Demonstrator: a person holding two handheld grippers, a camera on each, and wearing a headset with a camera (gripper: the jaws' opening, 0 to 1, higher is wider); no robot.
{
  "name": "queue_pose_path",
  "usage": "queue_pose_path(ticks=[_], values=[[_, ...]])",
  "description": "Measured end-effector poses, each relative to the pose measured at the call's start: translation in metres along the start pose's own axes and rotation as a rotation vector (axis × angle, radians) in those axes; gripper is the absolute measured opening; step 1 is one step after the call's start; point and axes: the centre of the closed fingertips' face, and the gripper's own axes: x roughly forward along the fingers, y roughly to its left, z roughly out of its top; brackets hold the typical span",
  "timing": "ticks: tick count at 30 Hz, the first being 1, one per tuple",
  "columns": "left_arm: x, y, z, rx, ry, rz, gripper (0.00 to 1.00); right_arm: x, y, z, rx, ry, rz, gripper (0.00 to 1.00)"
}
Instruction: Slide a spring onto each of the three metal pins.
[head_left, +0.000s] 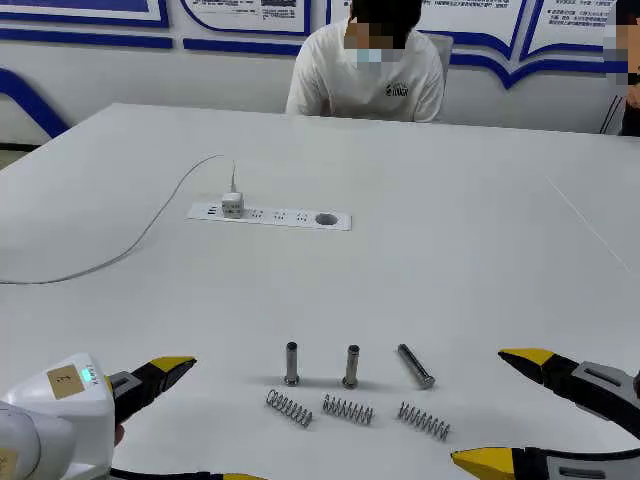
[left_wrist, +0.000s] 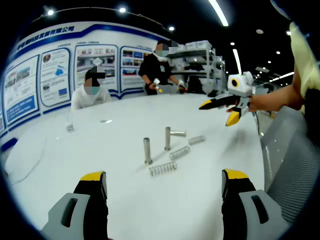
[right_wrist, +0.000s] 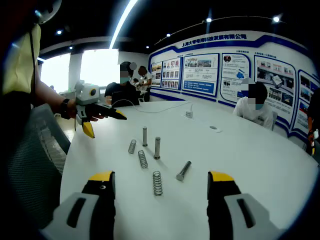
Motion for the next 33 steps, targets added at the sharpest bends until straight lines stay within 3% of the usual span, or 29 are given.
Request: queue_pose_path(ticks=[18, 27, 33], values=[[0.002, -0.004, 0.000, 0.001, 0.001, -0.003, 0.97, -0.001, -0.002, -0.002, 0.019, 0.019, -0.014, 0.75], [0.002, -0.004, 0.000, -0.003, -0.004, -0.001, 0.96, -0.002, -0.010, 0.001, 0.046, 0.032, -0.038, 0.70], [0.002, -0.005, -0.001, -0.007, -0.004, -0.002, 0.96, 0.005, -0.013, 0.000, 0.038, 0.081, -0.034, 0.62]])
